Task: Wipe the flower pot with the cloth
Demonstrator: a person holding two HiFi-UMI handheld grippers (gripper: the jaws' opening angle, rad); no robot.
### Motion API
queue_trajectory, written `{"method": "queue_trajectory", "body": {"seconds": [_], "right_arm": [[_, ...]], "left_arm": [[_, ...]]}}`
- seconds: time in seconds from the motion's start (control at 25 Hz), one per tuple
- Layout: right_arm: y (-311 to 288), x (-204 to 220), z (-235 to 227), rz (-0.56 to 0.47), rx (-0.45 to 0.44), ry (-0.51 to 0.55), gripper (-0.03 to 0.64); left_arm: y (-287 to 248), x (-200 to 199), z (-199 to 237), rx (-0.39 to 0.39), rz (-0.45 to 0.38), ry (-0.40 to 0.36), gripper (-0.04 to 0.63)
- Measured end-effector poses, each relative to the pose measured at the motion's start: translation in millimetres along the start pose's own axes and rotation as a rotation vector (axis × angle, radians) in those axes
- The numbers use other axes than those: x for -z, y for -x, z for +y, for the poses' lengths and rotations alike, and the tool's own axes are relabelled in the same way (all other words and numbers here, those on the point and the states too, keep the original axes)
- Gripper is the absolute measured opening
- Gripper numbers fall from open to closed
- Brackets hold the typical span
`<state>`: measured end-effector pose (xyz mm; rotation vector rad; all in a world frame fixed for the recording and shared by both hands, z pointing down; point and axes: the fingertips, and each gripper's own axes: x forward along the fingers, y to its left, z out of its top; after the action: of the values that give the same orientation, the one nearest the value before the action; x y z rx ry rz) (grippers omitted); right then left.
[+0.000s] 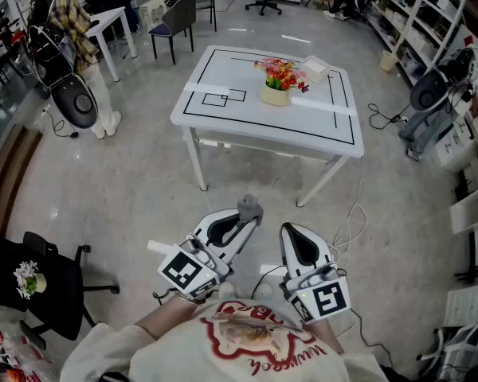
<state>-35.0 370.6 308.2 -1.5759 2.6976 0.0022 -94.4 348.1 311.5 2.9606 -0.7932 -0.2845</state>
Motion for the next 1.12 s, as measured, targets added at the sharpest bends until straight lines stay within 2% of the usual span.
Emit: {"method": "queue_trajectory", "body": {"seconds": [0.44, 0.68, 1.12], "right_arm": [[-3, 7, 11, 0.015, 0.027, 0.001, -0.002], [-7, 8, 16, -0.002, 0.046, -0.040, -0.002], [-1, 22, 13, 0.014, 0.096, -0.081, -0.002]], "left_arm": [[10, -3, 5, 0.023, -0.006, -0.006, 0.046], [19, -3, 9, 0.030, -0.008, -0.004, 0.046], [13, 10, 10, 0.079, 0.000, 0.042, 0.046]]}}
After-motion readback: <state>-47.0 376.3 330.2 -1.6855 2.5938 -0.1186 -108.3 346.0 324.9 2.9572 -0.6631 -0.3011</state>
